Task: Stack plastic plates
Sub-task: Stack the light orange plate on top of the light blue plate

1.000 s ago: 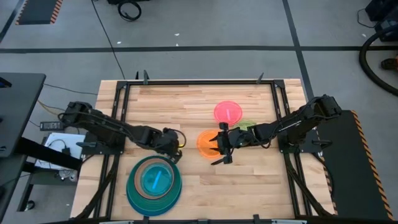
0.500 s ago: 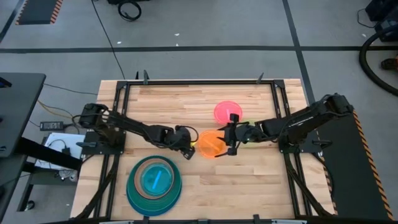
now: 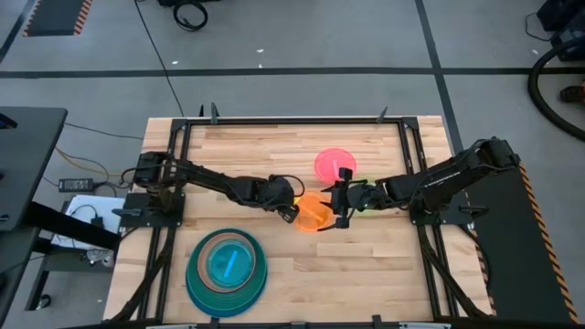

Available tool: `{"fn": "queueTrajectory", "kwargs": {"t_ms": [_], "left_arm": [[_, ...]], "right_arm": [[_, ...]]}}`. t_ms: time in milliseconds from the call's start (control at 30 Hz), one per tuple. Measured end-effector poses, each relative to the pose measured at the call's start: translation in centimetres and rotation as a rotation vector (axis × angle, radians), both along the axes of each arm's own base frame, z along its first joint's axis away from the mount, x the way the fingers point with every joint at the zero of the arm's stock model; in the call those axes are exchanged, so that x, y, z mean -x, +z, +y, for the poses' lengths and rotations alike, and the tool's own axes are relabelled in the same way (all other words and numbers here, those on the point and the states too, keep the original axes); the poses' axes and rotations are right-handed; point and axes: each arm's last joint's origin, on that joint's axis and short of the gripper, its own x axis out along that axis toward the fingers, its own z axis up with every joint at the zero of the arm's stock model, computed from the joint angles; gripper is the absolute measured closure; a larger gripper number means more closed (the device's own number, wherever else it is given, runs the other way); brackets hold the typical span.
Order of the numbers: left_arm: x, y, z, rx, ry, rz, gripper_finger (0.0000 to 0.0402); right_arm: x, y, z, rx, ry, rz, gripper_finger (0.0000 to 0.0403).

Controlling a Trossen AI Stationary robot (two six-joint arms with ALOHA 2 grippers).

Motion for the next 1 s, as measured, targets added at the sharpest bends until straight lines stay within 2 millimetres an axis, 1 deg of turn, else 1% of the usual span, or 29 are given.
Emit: {"fn": "queueTrajectory", "kwargs": {"t_ms": [33, 133, 167, 233, 300, 400, 1000], "left_arm": [[-0.4, 0.0, 0.1, 0.013, -0.005, -0.026, 0.0240], [-0.3, -0.3, 0.4, 0.038, -0.013, -0.017, 0.0240], [-0.6, -0.5, 0.5, 0.039, -0.012, -0.023, 0.0240], [-0.3, -0.9, 0.6, 0.045, -0.013, 0.006, 0.0240], [-0.8, -1.5, 0.6, 0.054, -0.018, -0.008, 0.0240], [-0.9, -2.0, 0.5, 0.060, -0.025, 0.001, 0.0246], [-0.7, -2.1, 0.4, 0.035, -0.057, 0.031, 0.0361]], "right_arm": [[0.0, 0.0, 0.0, 0.000, 0.000, 0.003, 0.0233], [0.0, 0.0, 0.0, -0.007, 0.009, -0.002, 0.0233], [0.0, 0.0, 0.0, -0.008, 0.010, 0.000, 0.0233], [0.0, 0.0, 0.1, -0.015, 0.020, -0.005, 0.0233], [0.0, 0.0, 0.1, -0.015, 0.021, -0.004, 0.0233], [0.0, 0.0, 0.1, -0.017, 0.022, -0.005, 0.0233], [-0.1, 0.1, 0.1, -0.017, 0.022, -0.007, 0.0233]]}}
